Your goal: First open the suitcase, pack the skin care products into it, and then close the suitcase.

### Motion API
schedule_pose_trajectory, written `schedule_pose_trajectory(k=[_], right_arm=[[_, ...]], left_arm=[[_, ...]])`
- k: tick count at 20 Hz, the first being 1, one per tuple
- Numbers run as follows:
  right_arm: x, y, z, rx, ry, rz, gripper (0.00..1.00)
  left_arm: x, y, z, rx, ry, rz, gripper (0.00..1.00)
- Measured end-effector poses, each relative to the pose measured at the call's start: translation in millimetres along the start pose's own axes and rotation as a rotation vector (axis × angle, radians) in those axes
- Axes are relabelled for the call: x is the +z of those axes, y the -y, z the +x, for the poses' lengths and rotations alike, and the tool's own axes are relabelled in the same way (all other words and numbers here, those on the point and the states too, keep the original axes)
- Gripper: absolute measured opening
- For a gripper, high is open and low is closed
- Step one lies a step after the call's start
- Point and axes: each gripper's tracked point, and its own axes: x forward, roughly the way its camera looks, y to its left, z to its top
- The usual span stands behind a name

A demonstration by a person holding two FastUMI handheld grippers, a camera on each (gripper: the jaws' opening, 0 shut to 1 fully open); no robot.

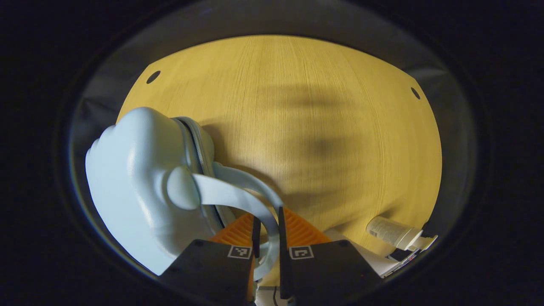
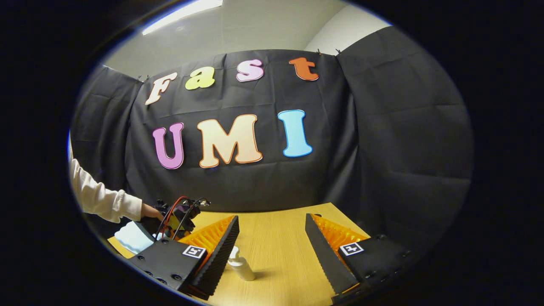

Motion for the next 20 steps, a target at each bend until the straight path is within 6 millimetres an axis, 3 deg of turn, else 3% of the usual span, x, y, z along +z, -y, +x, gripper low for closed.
schedule_pose_trajectory(k=[4,9,14,20], right_arm=[[-2,-6,2,0.008,-0.001,-0.003,0.98],[-2,-21,5,0.044,-0.001,-0.010,0.96],[-1,-46,8,0.099,0.001,-0.022,0.96],[8,-73,7,0.161,0.026,-0.034,0.98]], left_arm=[[2,4,-4,-0.060,0.028,-0.058,0.04],[6,10,-25,-0.135,0.065,-0.059,0.02],[13,9,-76,-0.247,0.140,-0.056,0.02],[5,-28,-156,-0.322,0.236,-0.103,0.02]])
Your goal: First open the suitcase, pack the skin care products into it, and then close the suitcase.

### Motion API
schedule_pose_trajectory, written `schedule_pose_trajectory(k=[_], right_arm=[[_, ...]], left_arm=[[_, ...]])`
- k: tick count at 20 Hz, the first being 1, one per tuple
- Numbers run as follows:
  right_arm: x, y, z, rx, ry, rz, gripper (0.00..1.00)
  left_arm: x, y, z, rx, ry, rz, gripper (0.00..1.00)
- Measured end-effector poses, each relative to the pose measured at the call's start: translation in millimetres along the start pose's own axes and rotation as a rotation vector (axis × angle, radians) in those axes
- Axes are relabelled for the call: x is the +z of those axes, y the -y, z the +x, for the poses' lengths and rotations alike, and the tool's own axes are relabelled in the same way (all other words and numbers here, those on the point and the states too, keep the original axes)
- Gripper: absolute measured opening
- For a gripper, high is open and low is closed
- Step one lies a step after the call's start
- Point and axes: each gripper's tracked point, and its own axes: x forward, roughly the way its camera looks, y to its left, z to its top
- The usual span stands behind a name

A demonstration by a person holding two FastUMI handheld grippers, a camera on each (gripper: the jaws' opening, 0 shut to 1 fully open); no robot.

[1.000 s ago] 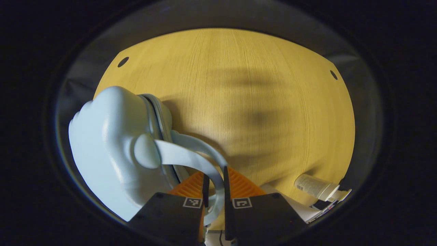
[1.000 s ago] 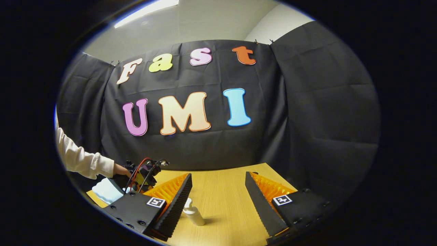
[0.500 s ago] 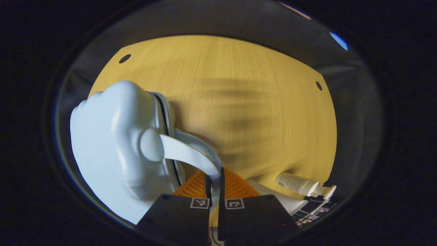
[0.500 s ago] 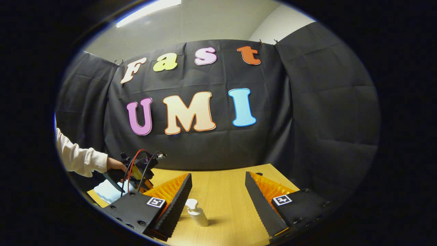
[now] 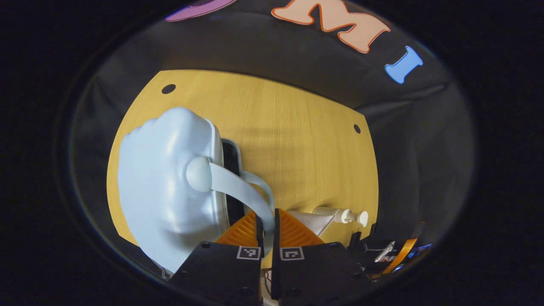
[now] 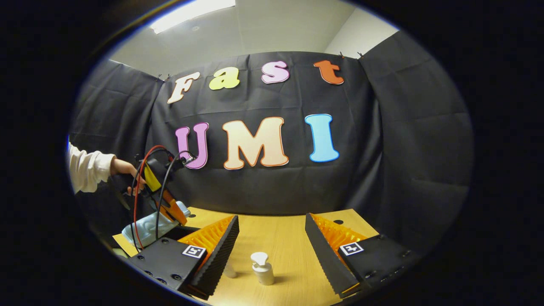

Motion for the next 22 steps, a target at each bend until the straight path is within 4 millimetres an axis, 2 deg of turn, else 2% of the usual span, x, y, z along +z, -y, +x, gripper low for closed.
schedule_pose_trajectory(k=[2,6,9,13,19,22], right_arm=[[2,-8,0,0.015,0.004,0.000,0.98],[7,-20,1,0.025,0.011,-0.024,0.98],[10,-29,-1,0.028,0.019,-0.038,0.98],[9,-46,0,0.028,0.019,-0.052,0.98],[8,-70,2,0.020,0.021,-0.070,0.98],[7,-80,2,0.012,0.018,-0.083,0.98]], left_arm=[[5,-9,-29,-0.021,0.031,-0.024,0.02],[15,-39,-75,-0.024,0.090,-0.057,0.02],[22,-70,-108,-0.010,0.128,-0.070,0.02],[25,-121,-142,0.046,0.174,-0.081,0.02],[17,-191,-170,0.088,0.190,-0.080,0.02],[20,-233,-177,0.118,0.198,-0.089,0.02]])
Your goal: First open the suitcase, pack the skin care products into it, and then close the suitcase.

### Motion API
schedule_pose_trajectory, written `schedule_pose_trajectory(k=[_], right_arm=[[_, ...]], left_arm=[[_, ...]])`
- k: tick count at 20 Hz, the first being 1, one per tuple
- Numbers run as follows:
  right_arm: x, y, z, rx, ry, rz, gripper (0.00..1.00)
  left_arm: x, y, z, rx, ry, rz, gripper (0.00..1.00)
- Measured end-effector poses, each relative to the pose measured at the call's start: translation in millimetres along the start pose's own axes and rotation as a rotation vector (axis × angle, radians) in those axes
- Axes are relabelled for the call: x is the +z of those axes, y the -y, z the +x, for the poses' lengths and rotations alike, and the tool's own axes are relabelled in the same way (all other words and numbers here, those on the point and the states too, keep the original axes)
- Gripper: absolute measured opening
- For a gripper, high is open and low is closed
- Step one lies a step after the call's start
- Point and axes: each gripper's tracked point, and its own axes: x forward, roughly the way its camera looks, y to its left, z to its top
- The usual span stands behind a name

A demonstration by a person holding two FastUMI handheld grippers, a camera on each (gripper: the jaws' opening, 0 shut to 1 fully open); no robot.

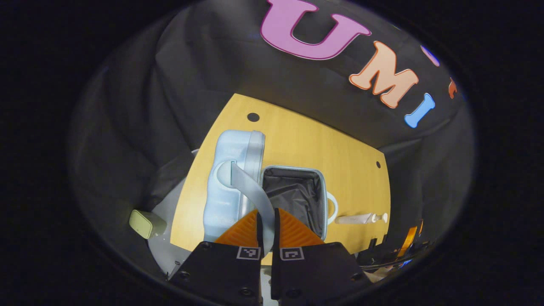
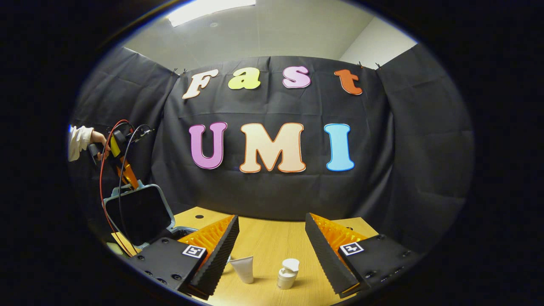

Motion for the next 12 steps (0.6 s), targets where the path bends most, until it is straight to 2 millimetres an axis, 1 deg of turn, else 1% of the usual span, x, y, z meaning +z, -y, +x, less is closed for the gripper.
schedule_pose_trajectory(k=[3,4,5,8,10,12], right_arm=[[-1,-10,1,-0.003,-0.005,0.009,0.98],[-1,-12,1,-0.004,-0.005,0.012,0.96],[0,-15,2,-0.006,-0.007,0.017,0.98],[0,-22,5,-0.004,-0.015,0.047,0.98],[2,-23,6,-0.006,-0.019,0.062,0.98],[5,-21,8,-0.014,-0.026,0.061,0.98]], left_arm=[[3,-40,4,0.034,0.011,-0.009,0.02],[3,-53,6,0.043,0.010,-0.011,0.02],[3,-65,9,0.047,0.015,-0.014,0.02],[3,-103,20,0.042,0.031,-0.029,0.02],[-3,-131,31,0.027,0.039,-0.050,0.02],[-14,-149,46,-0.025,0.042,-0.094,0.02]])
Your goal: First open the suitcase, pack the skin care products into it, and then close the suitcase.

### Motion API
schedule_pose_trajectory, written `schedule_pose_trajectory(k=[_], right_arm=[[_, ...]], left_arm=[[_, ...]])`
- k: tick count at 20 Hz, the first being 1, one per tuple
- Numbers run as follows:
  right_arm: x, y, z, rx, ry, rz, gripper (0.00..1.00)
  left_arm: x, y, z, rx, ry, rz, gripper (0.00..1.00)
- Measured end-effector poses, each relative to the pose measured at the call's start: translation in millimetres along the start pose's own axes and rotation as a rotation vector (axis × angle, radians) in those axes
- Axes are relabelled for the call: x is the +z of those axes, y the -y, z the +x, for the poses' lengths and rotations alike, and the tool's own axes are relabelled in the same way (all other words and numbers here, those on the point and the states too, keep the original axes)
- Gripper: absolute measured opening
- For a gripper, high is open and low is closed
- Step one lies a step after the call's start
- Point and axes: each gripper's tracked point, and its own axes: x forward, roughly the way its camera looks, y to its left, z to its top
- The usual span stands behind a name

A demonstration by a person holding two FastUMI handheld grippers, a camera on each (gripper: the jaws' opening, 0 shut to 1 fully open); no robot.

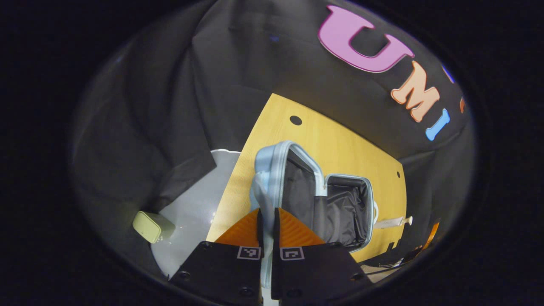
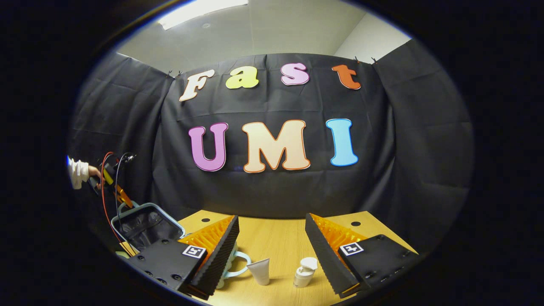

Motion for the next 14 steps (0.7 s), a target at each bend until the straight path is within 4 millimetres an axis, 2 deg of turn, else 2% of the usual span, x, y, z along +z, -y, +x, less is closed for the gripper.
schedule_pose_trajectory(k=[4,6,14], right_arm=[[3,5,5,-0.026,-0.013,0.013,0.98],[1,5,8,-0.036,-0.023,0.024,0.96],[-14,-3,6,-0.030,-0.075,-0.022,0.98]], left_arm=[[-20,-41,33,-0.073,0.028,-0.095,0.02],[-33,-57,40,-0.094,0.044,-0.125,0.01],[-68,-94,75,-0.099,0.014,-0.149,0.02]])
